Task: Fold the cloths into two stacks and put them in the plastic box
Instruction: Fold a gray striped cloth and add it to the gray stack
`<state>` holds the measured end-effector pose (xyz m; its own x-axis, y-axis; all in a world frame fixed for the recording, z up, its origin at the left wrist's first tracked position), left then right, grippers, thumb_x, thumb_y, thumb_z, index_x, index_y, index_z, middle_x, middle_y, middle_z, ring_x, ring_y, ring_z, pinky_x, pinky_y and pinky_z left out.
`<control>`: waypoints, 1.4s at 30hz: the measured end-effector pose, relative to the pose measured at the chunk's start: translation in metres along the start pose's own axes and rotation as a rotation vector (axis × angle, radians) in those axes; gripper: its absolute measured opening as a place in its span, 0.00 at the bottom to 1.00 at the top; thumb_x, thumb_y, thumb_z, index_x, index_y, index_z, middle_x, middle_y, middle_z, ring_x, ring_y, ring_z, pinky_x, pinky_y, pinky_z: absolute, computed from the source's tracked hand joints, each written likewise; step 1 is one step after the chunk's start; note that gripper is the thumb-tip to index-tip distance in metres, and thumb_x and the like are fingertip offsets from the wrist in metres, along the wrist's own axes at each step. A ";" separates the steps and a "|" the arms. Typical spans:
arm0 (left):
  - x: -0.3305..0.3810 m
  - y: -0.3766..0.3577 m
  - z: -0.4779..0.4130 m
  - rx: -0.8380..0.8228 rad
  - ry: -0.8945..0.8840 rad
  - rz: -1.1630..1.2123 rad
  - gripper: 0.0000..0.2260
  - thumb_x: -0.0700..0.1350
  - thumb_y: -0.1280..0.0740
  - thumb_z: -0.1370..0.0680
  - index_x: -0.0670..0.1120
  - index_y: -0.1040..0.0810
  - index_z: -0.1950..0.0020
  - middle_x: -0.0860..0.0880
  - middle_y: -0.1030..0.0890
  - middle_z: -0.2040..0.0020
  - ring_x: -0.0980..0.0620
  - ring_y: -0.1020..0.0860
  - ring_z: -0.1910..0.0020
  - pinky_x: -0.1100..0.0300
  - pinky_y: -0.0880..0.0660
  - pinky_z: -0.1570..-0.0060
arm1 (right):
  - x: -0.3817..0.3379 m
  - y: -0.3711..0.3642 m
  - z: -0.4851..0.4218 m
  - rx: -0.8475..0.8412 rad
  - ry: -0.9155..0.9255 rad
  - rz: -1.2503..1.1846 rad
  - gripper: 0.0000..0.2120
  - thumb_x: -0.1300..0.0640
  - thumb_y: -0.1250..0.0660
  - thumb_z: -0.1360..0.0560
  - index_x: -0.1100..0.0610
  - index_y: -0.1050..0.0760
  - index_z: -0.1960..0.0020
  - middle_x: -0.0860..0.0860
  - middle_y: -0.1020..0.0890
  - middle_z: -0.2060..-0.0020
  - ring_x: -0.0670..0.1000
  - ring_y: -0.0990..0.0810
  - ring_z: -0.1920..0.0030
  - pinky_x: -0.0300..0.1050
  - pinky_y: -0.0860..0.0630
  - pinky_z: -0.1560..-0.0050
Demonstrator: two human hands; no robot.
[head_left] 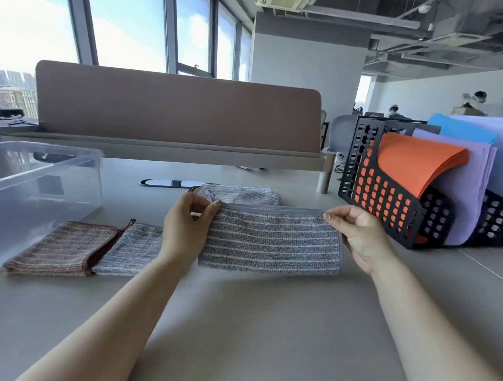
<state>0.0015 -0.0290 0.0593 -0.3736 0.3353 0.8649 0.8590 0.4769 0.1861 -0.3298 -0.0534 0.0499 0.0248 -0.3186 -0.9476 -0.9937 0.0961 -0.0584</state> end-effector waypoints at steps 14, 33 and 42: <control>0.008 -0.018 0.004 -0.073 -0.143 -0.142 0.05 0.48 0.41 0.19 0.48 0.28 0.48 0.49 0.21 0.55 0.45 0.24 0.61 0.56 0.32 0.63 | -0.012 -0.008 0.001 -0.027 0.147 0.514 0.06 0.59 0.39 0.21 0.56 0.24 0.48 0.49 0.22 0.57 0.46 0.27 0.55 0.35 0.31 0.53; -0.035 -0.051 0.014 -0.333 0.083 -0.833 0.18 0.57 0.49 0.19 0.44 0.33 0.43 0.41 0.20 0.48 0.41 0.22 0.52 0.52 0.30 0.60 | 0.031 -0.015 -0.001 -0.078 0.003 1.483 0.12 0.43 0.48 0.20 0.49 0.32 0.44 0.52 0.21 0.46 0.56 0.23 0.48 0.49 0.29 0.50; -0.044 -0.050 0.013 -0.419 0.094 -0.793 0.13 0.54 0.41 0.21 0.43 0.31 0.55 0.44 0.23 0.57 0.46 0.28 0.63 0.56 0.32 0.65 | 0.057 -0.124 0.050 -0.728 0.146 1.312 0.36 0.32 0.62 0.27 0.44 0.55 0.23 0.41 0.54 0.23 0.44 0.61 0.24 0.49 0.65 0.26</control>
<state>-0.0296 -0.0569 0.0063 -0.8963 -0.0425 0.4414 0.4255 0.1980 0.8830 -0.1998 -0.0363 -0.0127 -0.8664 -0.4728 -0.1610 -0.1381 -0.0829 0.9869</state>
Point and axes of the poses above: each hand's wrist, its own z-axis away from the middle knuckle, its own y-axis out of the back of the hand, x = y × z, the point moved 10 cm from there along -z, towards the middle knuckle
